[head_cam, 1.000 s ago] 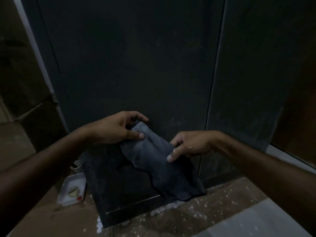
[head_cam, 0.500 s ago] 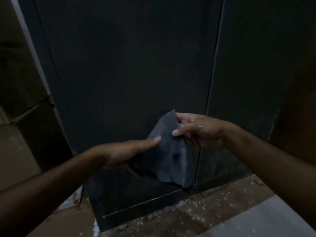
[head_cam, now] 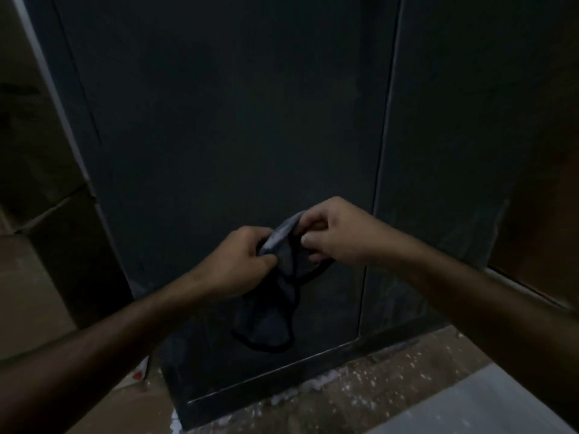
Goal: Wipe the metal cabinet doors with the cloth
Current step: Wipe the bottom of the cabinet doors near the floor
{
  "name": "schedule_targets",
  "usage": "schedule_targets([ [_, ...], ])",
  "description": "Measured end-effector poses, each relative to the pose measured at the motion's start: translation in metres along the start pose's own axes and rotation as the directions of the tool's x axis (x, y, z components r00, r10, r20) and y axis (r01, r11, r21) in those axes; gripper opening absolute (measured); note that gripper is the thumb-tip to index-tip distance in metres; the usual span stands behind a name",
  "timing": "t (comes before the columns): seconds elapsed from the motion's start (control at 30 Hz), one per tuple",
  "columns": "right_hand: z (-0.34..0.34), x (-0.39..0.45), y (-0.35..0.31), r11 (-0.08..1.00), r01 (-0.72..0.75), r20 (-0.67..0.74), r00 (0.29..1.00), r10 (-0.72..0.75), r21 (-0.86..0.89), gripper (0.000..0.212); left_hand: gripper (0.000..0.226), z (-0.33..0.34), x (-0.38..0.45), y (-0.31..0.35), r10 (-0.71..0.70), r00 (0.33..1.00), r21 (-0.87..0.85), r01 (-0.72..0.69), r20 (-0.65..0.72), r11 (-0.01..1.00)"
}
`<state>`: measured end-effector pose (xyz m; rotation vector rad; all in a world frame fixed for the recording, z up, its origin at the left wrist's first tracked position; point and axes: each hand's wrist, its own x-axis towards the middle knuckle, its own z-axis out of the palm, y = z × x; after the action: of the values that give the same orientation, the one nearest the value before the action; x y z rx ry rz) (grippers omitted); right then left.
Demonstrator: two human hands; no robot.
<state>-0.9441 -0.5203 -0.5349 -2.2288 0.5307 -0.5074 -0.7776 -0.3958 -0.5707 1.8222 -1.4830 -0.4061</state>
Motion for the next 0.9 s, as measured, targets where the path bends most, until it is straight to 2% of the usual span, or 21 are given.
schedule_targets([
  [0.03, -0.002, 0.001, 0.005, 0.976, 0.082, -0.089, 0.991, -0.102, -0.203, 0.008, 0.024, -0.007, 0.001, -0.001, 0.014, 1.000, -0.052, -0.012, 0.025, 0.999],
  [0.07, -0.003, 0.001, 0.011, 0.929, 0.124, -0.142, 0.973, -0.183, -0.348, 0.025, 0.032, -0.013, 0.001, 0.000, 0.030, 0.997, -0.113, -0.022, 0.070, 0.993],
  [0.13, -0.001, 0.003, 0.020, 0.900, 0.159, -0.153, 0.959, -0.238, -0.406, 0.047, 0.047, -0.020, 0.000, 0.003, 0.051, 0.984, -0.249, -0.006, 0.173, 0.968],
  [0.2, 0.004, 0.005, 0.022, 0.884, 0.209, -0.073, 0.962, -0.262, -0.418, 0.042, 0.050, -0.026, 0.000, 0.007, 0.021, 0.972, -0.360, 0.067, 0.236, 0.930],
  [0.27, 0.005, 0.009, 0.027, 0.891, 0.239, 0.029, 0.969, -0.247, -0.387, 0.015, 0.029, -0.029, 0.000, 0.008, -0.033, 0.972, -0.433, 0.134, 0.233, 0.891],
  [0.3, 0.005, 0.011, 0.031, 0.900, 0.227, 0.084, 0.974, -0.211, -0.373, 0.009, 0.022, -0.031, -0.002, 0.010, -0.073, 0.972, -0.456, 0.171, 0.225, 0.873],
  [0.37, 0.001, 0.015, 0.037, 0.947, 0.151, 0.131, 0.984, -0.117, -0.284, 0.012, 0.028, -0.037, -0.005, 0.009, -0.121, 0.963, -0.425, 0.216, 0.240, 0.879],
  [0.47, -0.013, 0.017, 0.042, 1.000, 0.021, 0.064, 0.998, -0.022, 0.018, 0.015, 0.043, -0.049, -0.008, 0.010, -0.124, 0.941, -0.323, 0.228, 0.314, 0.918],
  [0.6, -0.026, 0.016, 0.047, 0.979, 0.012, 0.076, 0.997, -0.028, 0.202, 0.006, 0.058, -0.050, -0.008, 0.005, -0.151, 0.926, -0.323, 0.268, 0.345, 0.908],
  [0.77, -0.021, 0.017, 0.056, 0.974, -0.073, -0.036, 0.996, 0.082, 0.212, 0.029, 0.032, -0.041, -0.007, 0.019, -0.135, 0.957, -0.559, 0.261, 0.256, 0.787],
  [0.83, -0.026, 0.014, 0.057, 0.975, -0.086, -0.063, 0.993, 0.101, 0.203, 0.033, 0.041, -0.041, -0.006, 0.021, -0.116, 0.970, -0.597, 0.225, 0.216, 0.770],
  [0.9, -0.029, 0.013, 0.053, 0.991, -0.073, -0.114, 0.990, 0.086, 0.115, 0.039, 0.048, -0.039, -0.007, 0.025, -0.103, 0.974, -0.643, 0.212, 0.204, 0.736],
])
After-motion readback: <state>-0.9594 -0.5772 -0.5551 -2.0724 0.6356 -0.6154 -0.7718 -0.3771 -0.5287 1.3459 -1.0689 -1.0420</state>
